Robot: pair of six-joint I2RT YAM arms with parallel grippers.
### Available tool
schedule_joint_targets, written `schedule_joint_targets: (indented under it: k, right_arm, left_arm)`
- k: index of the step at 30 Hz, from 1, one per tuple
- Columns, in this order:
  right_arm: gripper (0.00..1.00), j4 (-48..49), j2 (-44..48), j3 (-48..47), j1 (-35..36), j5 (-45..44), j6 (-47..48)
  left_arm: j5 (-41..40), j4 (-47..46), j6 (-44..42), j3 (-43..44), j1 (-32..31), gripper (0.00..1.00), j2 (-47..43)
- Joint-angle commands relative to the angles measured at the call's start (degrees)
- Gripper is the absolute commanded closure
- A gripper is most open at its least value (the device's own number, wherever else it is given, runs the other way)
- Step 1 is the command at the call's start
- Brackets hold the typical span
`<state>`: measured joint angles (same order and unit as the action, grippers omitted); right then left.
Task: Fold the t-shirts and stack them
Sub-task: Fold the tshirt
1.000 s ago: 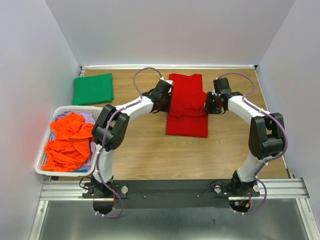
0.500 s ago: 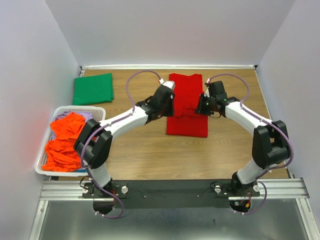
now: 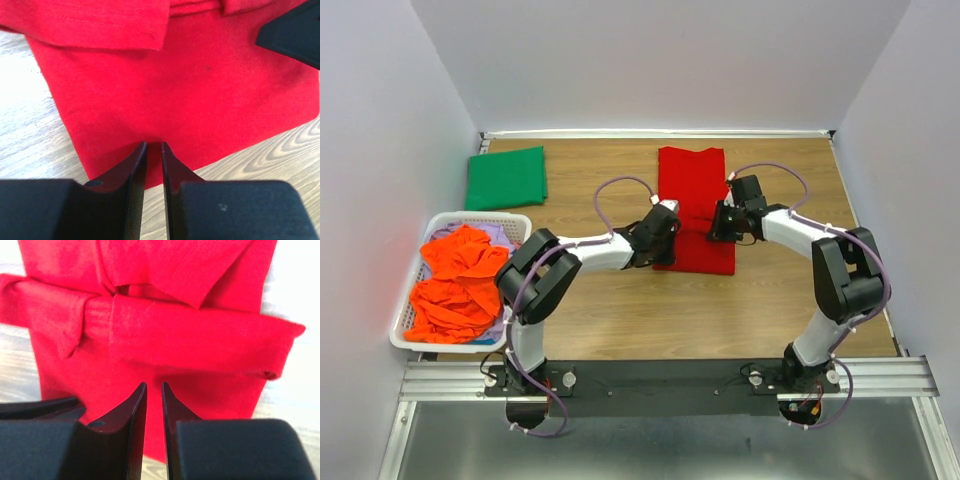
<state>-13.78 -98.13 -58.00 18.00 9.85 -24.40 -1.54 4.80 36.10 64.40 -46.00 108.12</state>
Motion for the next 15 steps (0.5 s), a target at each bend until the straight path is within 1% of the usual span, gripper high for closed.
schedule_joint_targets:
  k: [1,7,9,10,11,13,14,15]
  right_arm:
    - [0.76,2.9,-3.7,-1.6,0.0,-3.0,1.7]
    - [0.75,2.9,-8.3,-9.7,0.0,-8.7,6.1]
    - [0.74,3.0,-12.2,-15.5,-0.2,-9.5,7.6]
    - [0.74,2.9,-13.7,-17.7,-0.2,-9.5,8.1]
    - [0.74,2.9,-16.2,-22.0,-0.2,-9.5,8.8]
    - [0.74,2.9,-17.4,-25.5,-0.2,-9.1,9.5]
    - [0.73,2.9,-17.5,-26.5,-0.2,-8.0,9.8]
    - [0.72,2.8,-16.4,-27.4,-0.2,-5.0,10.2]
  left_arm:
    - [0.0,-0.1,1.6,-4.0,-0.1,0.74,0.1]
    - [-0.2,-0.2,2.0,-7.8,-0.1,0.74,-1.7]
    - [-0.3,0.4,2.0,-8.8,-0.1,0.74,-2.5]
    - [-0.2,0.6,2.0,-9.1,-0.1,0.74,-2.8]
    - [-0.1,0.8,2.0,-10.1,-0.1,0.74,-3.7]
    - [-0.1,1.1,2.2,-11.0,-0.1,0.74,-4.6]
    - [-0.1,1.3,2.2,-11.5,-0.1,0.74,-5.5]
    - [-0.3,1.6,2.3,-12.4,-0.1,0.74,-5.9]
